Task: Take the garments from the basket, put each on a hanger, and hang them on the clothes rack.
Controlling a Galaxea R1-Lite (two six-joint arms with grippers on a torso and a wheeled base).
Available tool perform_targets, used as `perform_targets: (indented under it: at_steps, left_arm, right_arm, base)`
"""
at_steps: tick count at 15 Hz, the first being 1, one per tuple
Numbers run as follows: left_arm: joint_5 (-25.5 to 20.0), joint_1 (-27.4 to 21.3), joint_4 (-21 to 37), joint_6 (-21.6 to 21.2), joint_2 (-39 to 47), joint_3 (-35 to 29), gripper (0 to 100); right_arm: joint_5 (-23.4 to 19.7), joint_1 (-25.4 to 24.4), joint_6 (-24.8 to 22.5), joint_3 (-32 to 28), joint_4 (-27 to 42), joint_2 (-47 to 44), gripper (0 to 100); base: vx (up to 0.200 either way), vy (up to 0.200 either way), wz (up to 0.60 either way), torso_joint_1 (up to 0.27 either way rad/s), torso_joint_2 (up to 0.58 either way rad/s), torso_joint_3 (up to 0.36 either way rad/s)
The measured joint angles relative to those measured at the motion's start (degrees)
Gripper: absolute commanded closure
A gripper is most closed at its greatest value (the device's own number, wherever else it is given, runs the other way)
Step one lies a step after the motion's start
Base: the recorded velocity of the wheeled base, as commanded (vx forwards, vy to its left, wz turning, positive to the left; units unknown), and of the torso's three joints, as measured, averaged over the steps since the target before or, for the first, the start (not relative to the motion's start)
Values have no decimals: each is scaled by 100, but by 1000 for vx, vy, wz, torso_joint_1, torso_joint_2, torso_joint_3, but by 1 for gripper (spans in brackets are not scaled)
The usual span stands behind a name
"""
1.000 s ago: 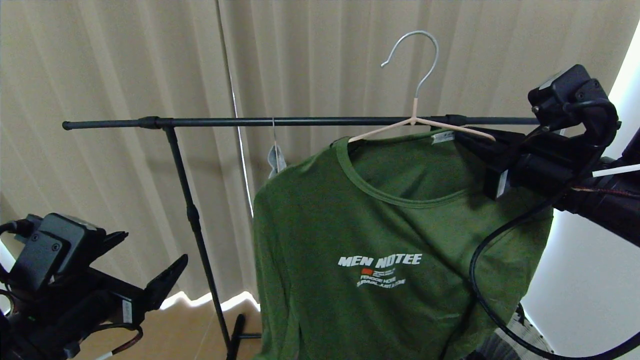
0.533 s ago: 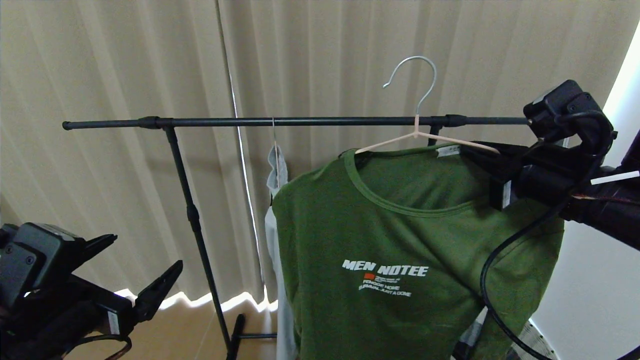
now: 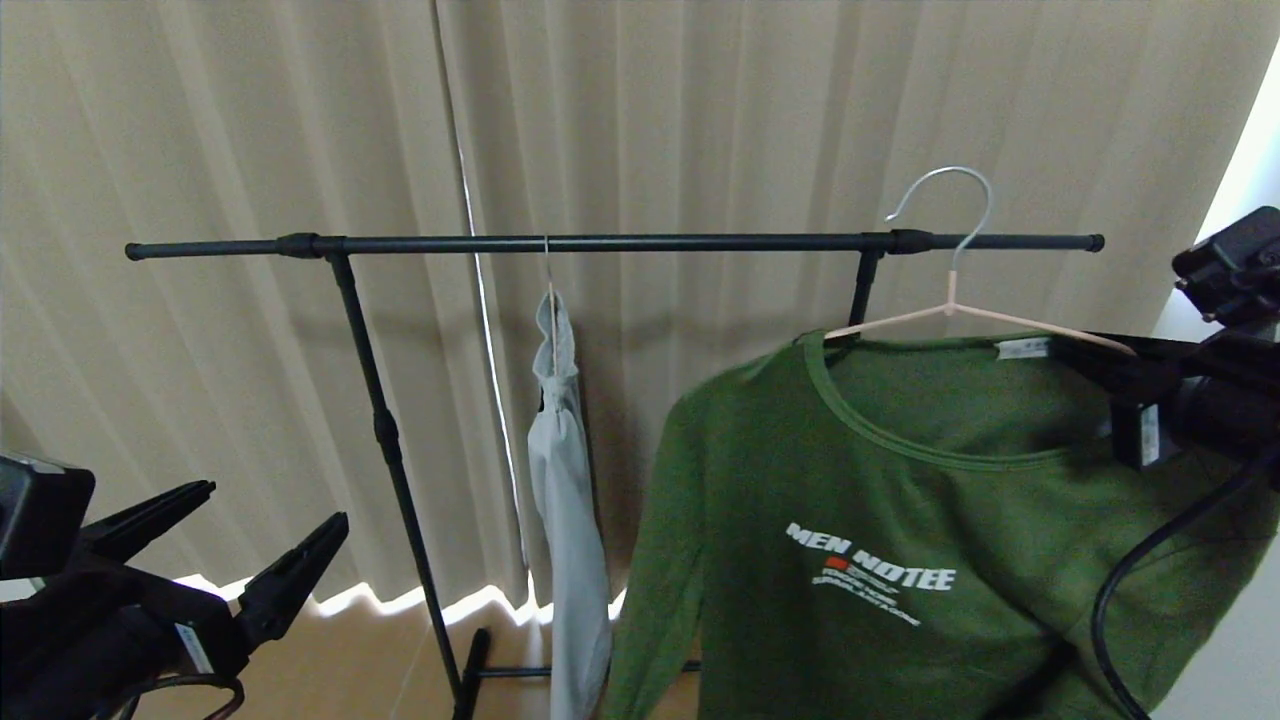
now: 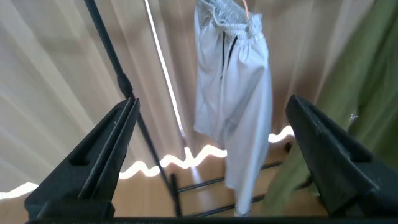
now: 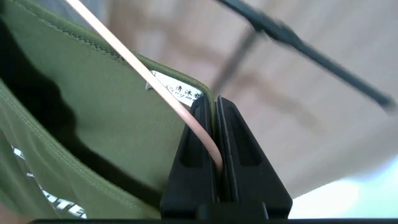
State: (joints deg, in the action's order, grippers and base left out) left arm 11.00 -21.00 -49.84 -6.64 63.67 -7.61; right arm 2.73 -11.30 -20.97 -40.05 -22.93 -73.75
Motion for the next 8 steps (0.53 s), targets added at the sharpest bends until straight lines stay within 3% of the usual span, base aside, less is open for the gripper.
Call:
perform_targets:
  at_steps: [3, 5, 8]
  left_arm:
    - [-7, 0, 11, -430, 2, -49, 0]
    - [-9, 0, 11, -446, 0, -22, 0]
    - [-73, 0, -22, -457, -2, -11, 0]
  right_arm:
    - [5, 660, -2, 100, 638, 394, 100]
    - [79, 929, 0, 111, 848, 525, 100]
    - [602, 1123, -2, 61, 1264, 642, 100]
  base:
    - [0, 0, 0, 0, 0, 0]
    - [0, 0, 0, 0, 0, 0]
    - [0, 0, 0, 0, 0, 0]
